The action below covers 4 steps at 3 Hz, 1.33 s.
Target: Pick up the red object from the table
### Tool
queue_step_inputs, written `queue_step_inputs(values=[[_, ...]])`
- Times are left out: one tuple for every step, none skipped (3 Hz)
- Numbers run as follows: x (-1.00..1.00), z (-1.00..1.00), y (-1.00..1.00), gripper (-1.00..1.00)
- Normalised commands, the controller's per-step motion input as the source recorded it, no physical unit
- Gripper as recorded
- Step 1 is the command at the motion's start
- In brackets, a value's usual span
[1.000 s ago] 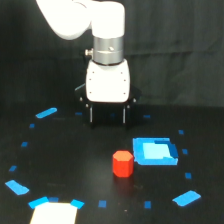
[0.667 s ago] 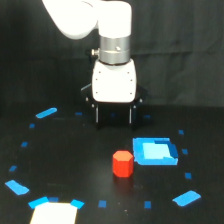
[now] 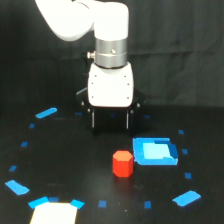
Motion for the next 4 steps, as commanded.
queue_step_inputs(values=[[-1.00, 0.22, -0.95, 1.00], [0.57, -0.65, -1.00, 1.00], [0.92, -1.00, -0.38, 0.67], [1.00, -1.00, -0.29, 0.97]])
